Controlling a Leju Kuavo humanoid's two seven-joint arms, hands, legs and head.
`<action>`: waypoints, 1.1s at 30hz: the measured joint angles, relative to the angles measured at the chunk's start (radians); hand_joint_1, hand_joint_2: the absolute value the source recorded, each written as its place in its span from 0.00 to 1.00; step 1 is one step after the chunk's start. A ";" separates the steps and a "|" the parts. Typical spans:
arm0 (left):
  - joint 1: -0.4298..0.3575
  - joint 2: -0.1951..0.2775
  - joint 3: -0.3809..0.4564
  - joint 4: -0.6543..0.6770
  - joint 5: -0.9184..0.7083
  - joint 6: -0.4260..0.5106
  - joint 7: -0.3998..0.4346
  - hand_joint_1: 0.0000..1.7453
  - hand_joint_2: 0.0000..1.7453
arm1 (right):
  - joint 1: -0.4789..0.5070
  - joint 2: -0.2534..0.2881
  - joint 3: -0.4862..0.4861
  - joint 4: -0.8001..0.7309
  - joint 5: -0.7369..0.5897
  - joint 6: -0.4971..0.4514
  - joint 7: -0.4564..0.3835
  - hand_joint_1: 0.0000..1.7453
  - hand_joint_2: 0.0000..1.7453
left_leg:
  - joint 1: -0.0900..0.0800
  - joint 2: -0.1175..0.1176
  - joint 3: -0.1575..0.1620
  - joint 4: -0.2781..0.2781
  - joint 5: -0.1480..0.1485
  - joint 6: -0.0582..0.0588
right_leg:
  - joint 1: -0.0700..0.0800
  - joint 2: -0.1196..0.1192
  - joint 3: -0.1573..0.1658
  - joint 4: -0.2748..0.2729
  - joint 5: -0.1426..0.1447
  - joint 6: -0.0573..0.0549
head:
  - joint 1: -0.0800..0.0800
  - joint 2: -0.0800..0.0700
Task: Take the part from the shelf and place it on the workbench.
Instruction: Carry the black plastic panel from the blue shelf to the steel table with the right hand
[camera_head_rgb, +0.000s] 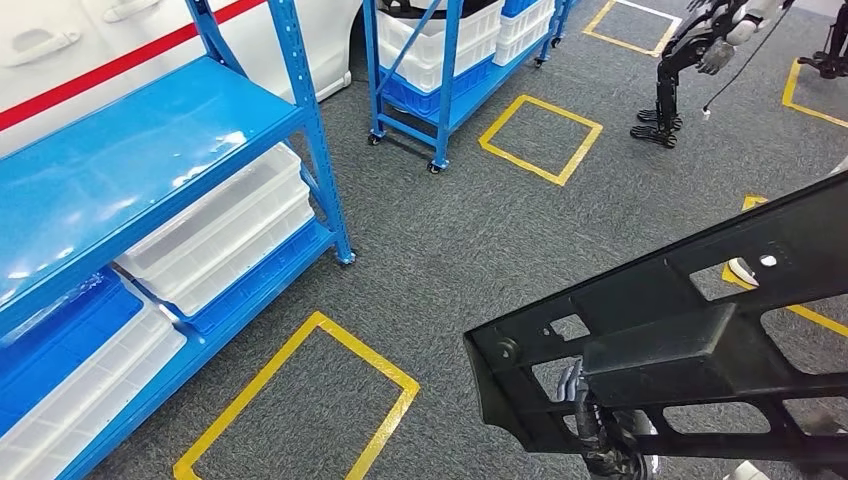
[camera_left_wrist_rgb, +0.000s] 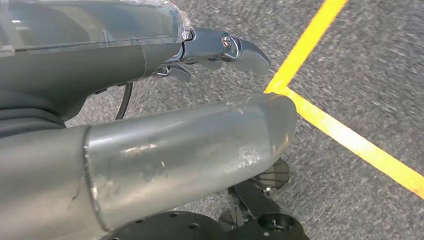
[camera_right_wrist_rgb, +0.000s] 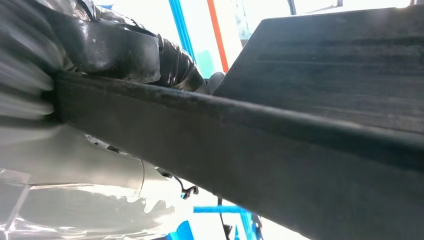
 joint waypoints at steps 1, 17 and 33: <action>0.000 0.000 0.000 0.000 0.000 -0.001 0.000 0.00 0.00 | -0.002 0.000 0.000 0.000 0.001 0.000 0.000 1.00 1.00 | -0.002 0.007 0.003 0.001 -0.002 -0.004 | 0.004 -0.013 0.026 -0.047 0.012 -0.007 | 0.000 0.000; 0.003 0.000 0.001 -0.004 0.000 -0.004 -0.001 0.00 0.00 | -0.012 0.003 0.000 0.008 0.005 0.002 -0.001 1.00 1.00 | 0.013 -0.156 -0.015 0.038 -0.014 -0.037 | 0.002 0.139 0.013 -0.059 0.023 -0.035 | 0.000 0.000; 0.001 0.000 0.001 -0.010 0.000 -0.006 -0.002 0.00 0.00 | -0.017 0.003 0.000 0.015 -0.002 0.007 -0.003 1.00 1.00 | -0.004 0.019 0.007 0.013 -0.019 -0.011 | 0.023 -0.044 0.019 -0.065 0.015 -0.030 | 0.000 0.000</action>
